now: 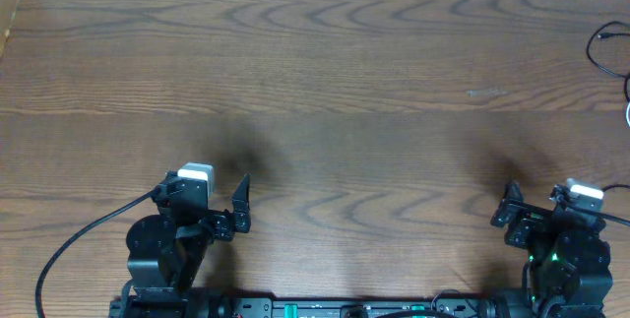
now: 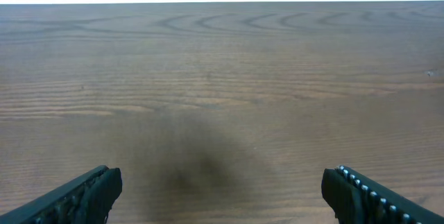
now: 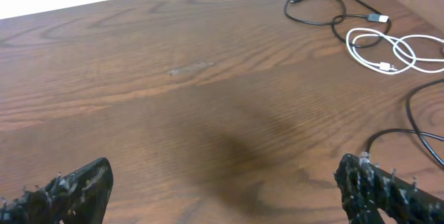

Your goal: Untangle cables

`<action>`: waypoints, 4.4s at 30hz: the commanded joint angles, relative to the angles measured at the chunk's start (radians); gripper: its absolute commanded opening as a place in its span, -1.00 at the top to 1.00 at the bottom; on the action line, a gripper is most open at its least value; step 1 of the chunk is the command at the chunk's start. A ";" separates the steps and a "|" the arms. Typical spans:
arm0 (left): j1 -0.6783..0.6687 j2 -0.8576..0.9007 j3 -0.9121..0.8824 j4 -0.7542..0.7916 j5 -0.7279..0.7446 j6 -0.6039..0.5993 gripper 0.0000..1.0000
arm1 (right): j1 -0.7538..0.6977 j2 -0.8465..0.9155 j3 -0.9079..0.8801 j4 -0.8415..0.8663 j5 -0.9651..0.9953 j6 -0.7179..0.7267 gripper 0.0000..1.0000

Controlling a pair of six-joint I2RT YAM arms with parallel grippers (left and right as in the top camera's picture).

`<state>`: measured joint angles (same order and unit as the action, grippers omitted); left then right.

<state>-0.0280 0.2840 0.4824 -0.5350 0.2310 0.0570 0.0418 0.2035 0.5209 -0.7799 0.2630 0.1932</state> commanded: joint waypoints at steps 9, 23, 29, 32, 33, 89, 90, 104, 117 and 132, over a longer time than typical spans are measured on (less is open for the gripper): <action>0.004 -0.006 -0.002 -0.004 0.001 0.014 -0.96 | 0.005 0.000 -0.006 -0.092 0.023 -0.007 -0.99; 0.004 -0.006 -0.002 -0.004 0.001 0.014 -0.96 | 0.005 0.000 -0.007 -0.160 0.015 -0.007 -0.98; 0.004 -0.006 -0.002 -0.004 0.001 0.014 -0.96 | 0.005 0.000 -0.007 -0.214 0.015 -0.007 -0.99; 0.004 -0.006 -0.002 -0.004 0.001 0.014 -0.96 | 0.005 0.000 -0.007 -0.249 0.015 -0.007 -0.99; 0.004 -0.006 -0.002 -0.004 0.001 0.014 -0.96 | 0.005 0.000 -0.007 -0.264 0.015 -0.007 -0.99; 0.005 -0.283 -0.412 0.321 -0.095 0.037 -0.96 | 0.005 0.000 -0.007 -0.275 0.015 -0.007 -0.98; 0.005 -0.283 -0.414 0.335 -0.106 0.037 -0.96 | 0.005 0.000 -0.007 -0.275 0.015 -0.007 -0.99; 0.005 -0.283 -0.479 0.501 -0.115 0.036 -0.96 | 0.005 0.000 -0.007 -0.275 0.016 -0.007 -0.98; 0.006 -0.283 -0.478 0.472 -0.122 0.036 -0.96 | 0.005 0.000 -0.007 -0.275 0.015 -0.007 -0.99; 0.006 -0.280 -0.478 0.472 -0.124 0.036 -0.96 | 0.005 0.000 -0.007 -0.276 0.015 -0.007 -0.99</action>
<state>-0.0277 0.0101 0.0174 -0.0219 0.1013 0.0834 0.0418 0.2039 0.5201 -1.0550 0.2691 0.1932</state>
